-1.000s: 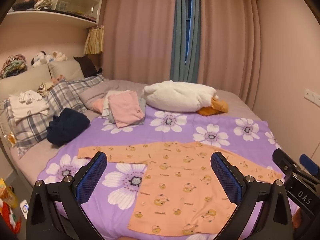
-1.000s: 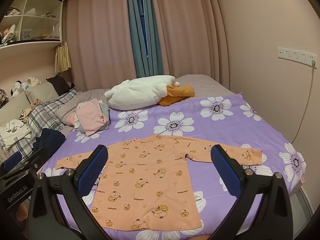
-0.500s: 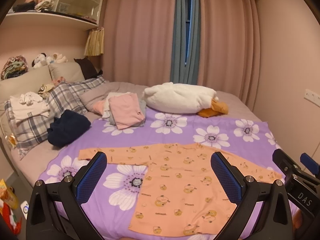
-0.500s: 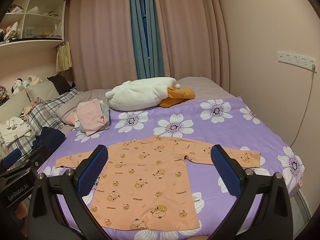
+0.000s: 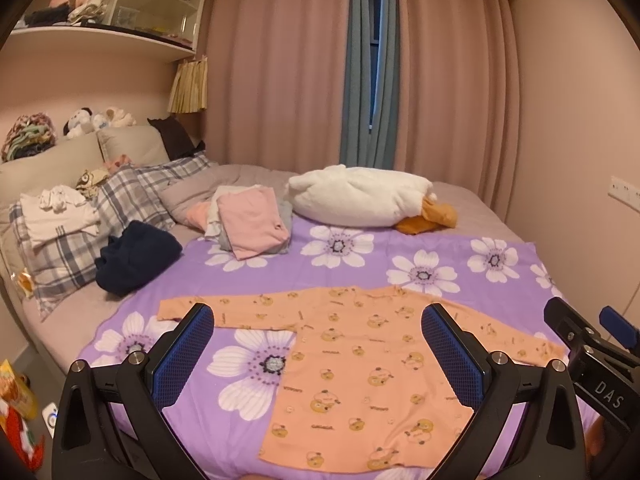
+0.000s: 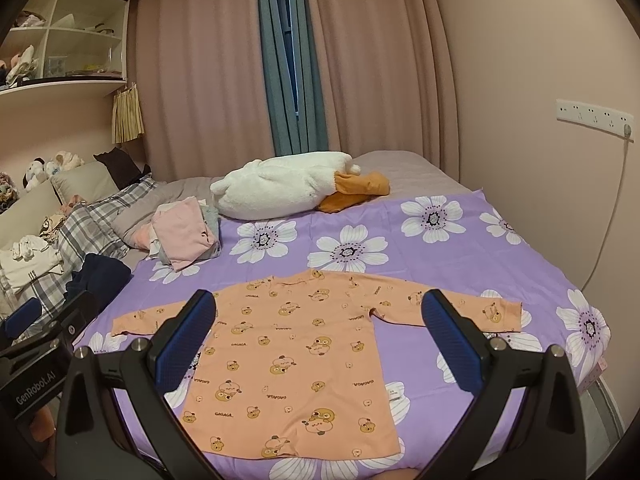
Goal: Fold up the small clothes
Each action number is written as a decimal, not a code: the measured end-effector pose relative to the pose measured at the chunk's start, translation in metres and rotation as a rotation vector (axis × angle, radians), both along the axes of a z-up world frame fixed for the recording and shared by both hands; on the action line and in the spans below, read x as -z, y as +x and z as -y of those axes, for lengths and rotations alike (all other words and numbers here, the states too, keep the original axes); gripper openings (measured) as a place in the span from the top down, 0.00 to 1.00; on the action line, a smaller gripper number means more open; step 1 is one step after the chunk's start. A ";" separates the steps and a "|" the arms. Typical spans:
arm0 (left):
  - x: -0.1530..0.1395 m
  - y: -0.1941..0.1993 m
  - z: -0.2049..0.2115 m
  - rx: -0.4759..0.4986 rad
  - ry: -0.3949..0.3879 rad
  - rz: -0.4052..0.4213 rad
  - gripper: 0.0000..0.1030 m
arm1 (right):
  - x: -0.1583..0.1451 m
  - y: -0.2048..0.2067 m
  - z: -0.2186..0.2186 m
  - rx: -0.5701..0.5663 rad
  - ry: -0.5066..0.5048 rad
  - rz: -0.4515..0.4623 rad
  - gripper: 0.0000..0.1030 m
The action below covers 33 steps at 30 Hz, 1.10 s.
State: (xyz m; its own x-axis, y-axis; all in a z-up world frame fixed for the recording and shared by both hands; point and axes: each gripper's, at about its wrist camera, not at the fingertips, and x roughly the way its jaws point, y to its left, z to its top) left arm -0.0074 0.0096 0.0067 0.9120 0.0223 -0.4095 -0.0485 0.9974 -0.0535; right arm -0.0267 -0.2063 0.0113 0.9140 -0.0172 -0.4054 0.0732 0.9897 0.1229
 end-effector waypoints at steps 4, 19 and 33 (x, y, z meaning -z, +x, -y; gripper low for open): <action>0.001 -0.001 0.002 0.008 0.009 -0.001 0.00 | 0.000 0.000 0.003 0.003 0.010 -0.004 0.00; 0.000 -0.006 0.003 0.012 0.009 -0.004 0.00 | 0.004 -0.002 0.006 0.009 0.022 -0.018 0.00; 0.001 -0.003 0.005 0.009 0.014 -0.013 0.00 | 0.005 -0.002 0.006 0.002 0.028 -0.021 0.00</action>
State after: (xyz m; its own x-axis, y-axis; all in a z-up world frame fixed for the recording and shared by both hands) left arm -0.0105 0.0048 0.0057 0.9068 0.0197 -0.4211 -0.0398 0.9984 -0.0390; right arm -0.0288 -0.2126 0.0060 0.9052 -0.0073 -0.4250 0.0780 0.9857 0.1492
